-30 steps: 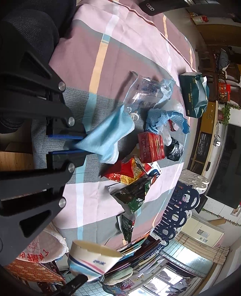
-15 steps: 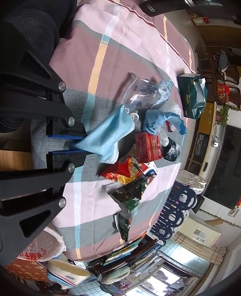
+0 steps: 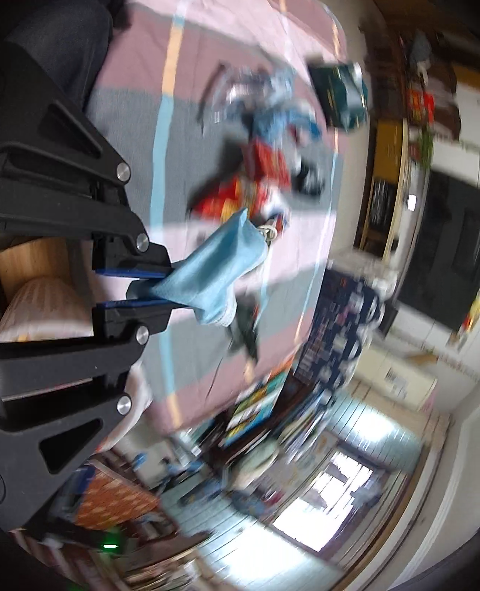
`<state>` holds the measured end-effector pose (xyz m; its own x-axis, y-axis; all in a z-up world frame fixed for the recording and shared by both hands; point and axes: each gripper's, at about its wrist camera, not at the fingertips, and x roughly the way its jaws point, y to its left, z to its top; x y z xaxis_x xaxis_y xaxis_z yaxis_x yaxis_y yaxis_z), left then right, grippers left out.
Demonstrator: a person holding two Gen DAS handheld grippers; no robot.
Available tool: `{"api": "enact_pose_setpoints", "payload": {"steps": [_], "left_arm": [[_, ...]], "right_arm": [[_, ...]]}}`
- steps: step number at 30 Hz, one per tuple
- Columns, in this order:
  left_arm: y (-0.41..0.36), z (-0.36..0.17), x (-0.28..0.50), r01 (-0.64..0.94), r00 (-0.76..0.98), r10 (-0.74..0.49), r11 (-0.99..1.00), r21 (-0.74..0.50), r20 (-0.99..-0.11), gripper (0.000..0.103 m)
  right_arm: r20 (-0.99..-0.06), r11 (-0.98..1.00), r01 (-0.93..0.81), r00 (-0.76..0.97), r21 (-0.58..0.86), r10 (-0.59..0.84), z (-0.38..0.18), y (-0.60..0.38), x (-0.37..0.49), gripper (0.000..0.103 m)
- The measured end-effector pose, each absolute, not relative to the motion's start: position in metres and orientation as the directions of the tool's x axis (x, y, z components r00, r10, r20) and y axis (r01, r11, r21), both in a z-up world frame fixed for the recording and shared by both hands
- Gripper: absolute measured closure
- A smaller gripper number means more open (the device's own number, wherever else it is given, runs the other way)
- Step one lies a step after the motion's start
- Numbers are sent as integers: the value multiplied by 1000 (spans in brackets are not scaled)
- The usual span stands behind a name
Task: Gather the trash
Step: 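Carry the white paper cup and blue mask to the wastebasket and release them, then grasp the clear plastic bag with the left tool while the right tool grasps the green snack wrapper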
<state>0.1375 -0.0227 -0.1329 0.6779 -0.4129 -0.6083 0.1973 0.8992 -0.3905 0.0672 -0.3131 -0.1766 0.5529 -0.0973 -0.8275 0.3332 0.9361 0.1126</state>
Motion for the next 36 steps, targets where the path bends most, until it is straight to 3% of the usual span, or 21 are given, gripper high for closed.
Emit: {"api": "enact_pose_setpoints", "payload": {"steps": [5,9,10,12,13,14,15,19,22,25,29,32,34,36], "left_arm": [[-115,-143,114,525,466,-604,777,-347,-647,93],[-187,-166,84,743,251,-643,607,-282,-724,92],[-201,-171,77,777,228,-627,579,-249,-745,87],[-217,-180,66,811,235,-584,559,-175,-777,63],[-218,-181,65,812,256,-572,565,-148,-779,45],[-213,-180,66,803,282,-569,581,-135,-772,37],[-207,-179,71,788,297,-572,599,-143,-765,36],[-149,-175,111,609,391,-541,759,-232,-744,31],[-76,-173,157,362,491,-473,875,-322,-732,30],[20,-175,201,1,615,-229,957,-290,-755,30],[128,-191,241,-355,608,-11,891,-283,-794,39],[174,-208,260,-453,598,27,836,-310,-801,34],[185,-220,271,-451,570,-26,826,-339,-821,27],[186,-232,281,-429,546,-96,821,-376,-832,28]], "right_arm": [[-744,816,532,636,227,-208,-138,-374,45,29],[-706,818,529,668,226,-237,-120,-389,39,25],[-703,821,528,668,217,-244,-118,-389,39,25],[-705,826,520,669,216,-237,-119,-385,38,25],[-713,831,511,666,219,-221,-122,-382,40,25],[-722,836,503,660,220,-207,-125,-379,42,25],[-727,839,497,657,219,-199,-128,-377,43,25],[-752,852,474,640,222,-160,-139,-364,51,25],[-757,863,459,636,212,-153,-141,-356,56,25],[-754,874,444,638,197,-155,-141,-346,61,25],[-765,885,422,630,195,-132,-144,-335,72,25],[-777,893,404,621,198,-108,-150,-321,84,25],[-786,900,385,613,204,-84,-153,-310,94,25],[-791,905,363,610,224,-49,-154,-299,103,25]]}}
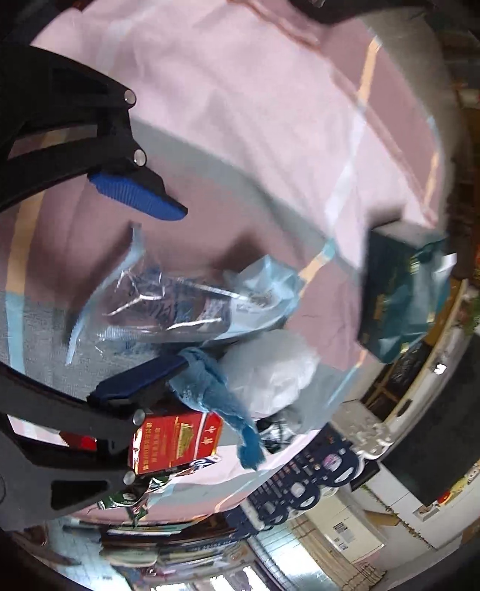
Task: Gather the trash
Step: 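Grasp the clear plastic bag with the left tool while the right tool grasps the green snack wrapper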
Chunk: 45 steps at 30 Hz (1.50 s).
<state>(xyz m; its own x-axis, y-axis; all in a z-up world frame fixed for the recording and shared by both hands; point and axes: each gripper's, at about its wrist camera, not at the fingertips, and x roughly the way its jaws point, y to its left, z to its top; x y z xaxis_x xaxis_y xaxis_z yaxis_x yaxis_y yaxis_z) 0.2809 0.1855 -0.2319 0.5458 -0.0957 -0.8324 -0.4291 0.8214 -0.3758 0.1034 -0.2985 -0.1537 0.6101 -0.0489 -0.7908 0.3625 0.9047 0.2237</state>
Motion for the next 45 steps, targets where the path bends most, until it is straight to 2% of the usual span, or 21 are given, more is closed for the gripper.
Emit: {"api": "enact_pose_setpoints", "payload": {"steps": [1,2,3,5,8,13,16,20,24,28,37,44,45], "left_arm": [[180,-232,283,-423,555,-73,833,-357,-829,31],[176,-230,284,-409,553,-57,851,-330,-831,47],[172,-230,285,-389,552,-64,862,-325,-831,58],[167,-227,282,-372,565,-56,873,-315,-823,71],[163,-207,265,-354,650,-20,877,-326,-760,76],[128,-173,211,-270,770,-22,894,-358,-637,79],[89,-177,190,-208,763,-78,910,-358,-642,79],[70,-170,182,-171,780,-59,938,-303,-623,79],[89,-176,180,-234,764,-58,903,-360,-643,79],[90,-180,182,-234,755,-66,902,-362,-653,79],[95,-194,190,-243,714,-119,882,-403,-690,79],[91,-198,196,-234,711,-101,899,-371,-695,79],[91,-199,196,-233,710,-102,899,-370,-697,79]], "right_arm": [[-791,907,349,611,234,-31,-153,-291,109,25],[-789,911,336,614,240,-19,-153,-284,113,25],[-786,915,322,619,243,-9,-152,-278,116,25],[-778,923,292,628,250,12,-148,-263,123,25],[-769,931,252,637,262,44,-143,-244,130,25],[-768,941,209,635,268,78,-141,-221,137,25],[-776,944,200,625,263,84,-143,-215,138,25],[-780,941,214,622,262,76,-144,-217,135,25],[-779,943,216,624,253,66,-142,-219,135,25],[-783,941,195,613,275,102,-142,-211,149,25],[-748,965,-8,631,261,207,-147,-120,251,25],[-802,995,-44,589,91,99,-181,-65,324,25],[-809,996,-45,580,79,91,-186,-63,328,29]]}}
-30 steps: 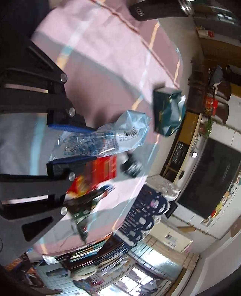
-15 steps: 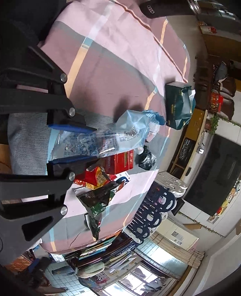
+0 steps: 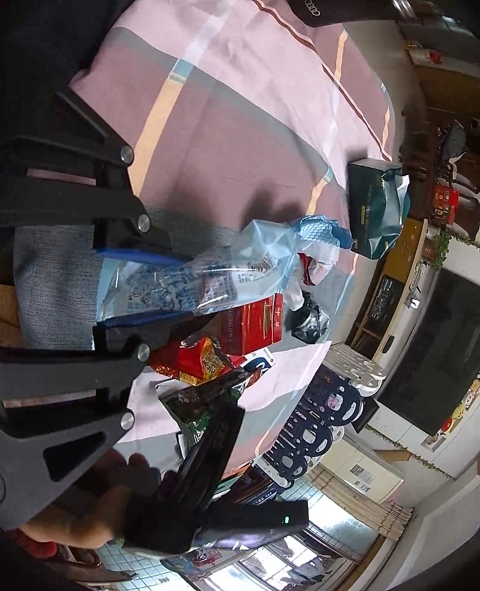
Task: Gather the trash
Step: 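Grasp the clear plastic bag with the left tool while the right tool grasps the green snack wrapper, then carry the green wrapper and clear bag over the wastebasket and release them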
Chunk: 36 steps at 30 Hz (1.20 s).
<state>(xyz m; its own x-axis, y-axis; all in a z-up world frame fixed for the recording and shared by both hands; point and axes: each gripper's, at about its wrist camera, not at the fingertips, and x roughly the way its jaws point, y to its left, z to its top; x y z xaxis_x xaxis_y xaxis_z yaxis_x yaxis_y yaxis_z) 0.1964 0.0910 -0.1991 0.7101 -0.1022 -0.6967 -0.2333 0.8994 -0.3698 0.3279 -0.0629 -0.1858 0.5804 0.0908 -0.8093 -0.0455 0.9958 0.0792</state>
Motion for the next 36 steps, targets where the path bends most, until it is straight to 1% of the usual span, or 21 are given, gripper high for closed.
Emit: {"api": "enact_pose_setpoints", "payload": {"steps": [2,3,4,5,10,15,22,25,27,29,33,36], "left_arm": [[91,-200,197,-232,709,-104,900,-370,-697,79],[91,-200,197,-231,709,-105,899,-371,-697,79],[91,-200,197,-230,709,-106,900,-371,-697,79],[90,-200,197,-229,710,-105,900,-370,-696,79],[90,-198,196,-224,720,-103,902,-370,-686,79],[86,-199,197,-225,715,-87,911,-346,-694,79],[82,-197,197,-226,710,-64,922,-313,-701,79],[82,-194,195,-219,721,-67,922,-319,-689,79],[80,-190,192,-186,737,-97,922,-339,-669,79],[73,-183,188,-147,750,-107,935,-323,-652,79],[48,-164,166,-77,763,-158,941,-330,-627,79],[16,-147,149,-13,771,-171,959,-284,-613,79]], "right_arm": [[-815,998,-44,576,54,69,-190,-63,325,68],[-819,997,-47,569,57,74,-192,-65,321,73],[-818,996,-53,568,76,93,-192,-69,316,83],[-814,994,-58,570,92,108,-191,-72,310,88],[-764,987,-37,629,156,144,-170,-95,273,90],[-758,986,-64,633,151,157,-165,-102,247,90],[-709,979,-75,680,189,189,-138,-125,204,90],[-679,974,-68,706,216,200,-122,-143,183,90],[-667,969,-65,714,239,213,-113,-156,170,90],[-656,964,-52,723,262,217,-106,-176,154,90],[-648,973,18,749,229,139,-99,-214,122,90],[-676,979,85,734,183,62,-105,-241,100,90]]}}
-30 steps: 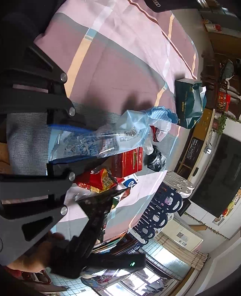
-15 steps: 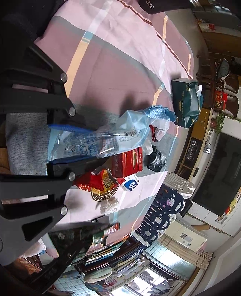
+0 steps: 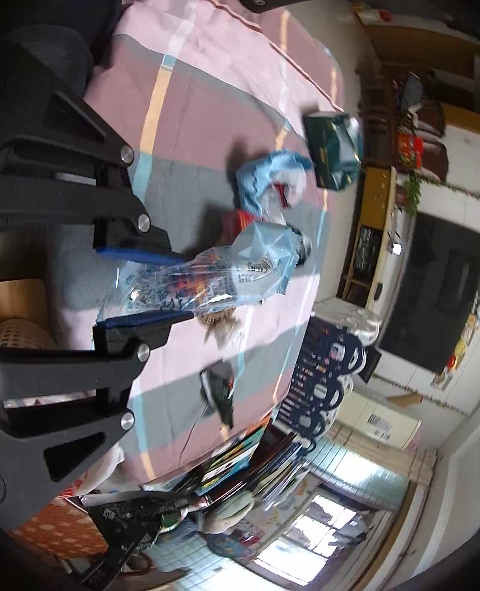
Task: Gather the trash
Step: 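Carry the green wrapper and clear bag over the wastebasket and release them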
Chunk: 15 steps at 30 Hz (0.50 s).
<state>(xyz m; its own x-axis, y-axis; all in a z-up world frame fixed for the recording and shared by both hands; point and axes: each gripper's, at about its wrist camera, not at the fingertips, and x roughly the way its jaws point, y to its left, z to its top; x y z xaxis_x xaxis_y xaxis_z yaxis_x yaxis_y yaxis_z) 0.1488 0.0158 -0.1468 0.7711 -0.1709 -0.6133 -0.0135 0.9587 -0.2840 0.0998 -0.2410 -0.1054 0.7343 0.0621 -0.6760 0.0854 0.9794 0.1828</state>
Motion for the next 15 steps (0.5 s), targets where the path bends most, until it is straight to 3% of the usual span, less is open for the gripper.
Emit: {"api": "enact_pose_setpoints", "payload": {"steps": [10,15], "left_arm": [[-70,-119,102,171,746,-239,971,-168,-621,79],[-87,-115,92,212,737,-259,966,-149,-624,79]], "right_arm": [[-767,969,195,641,151,-9,-144,-288,62,90],[-767,961,221,641,164,-17,-143,-298,47,90]]}}
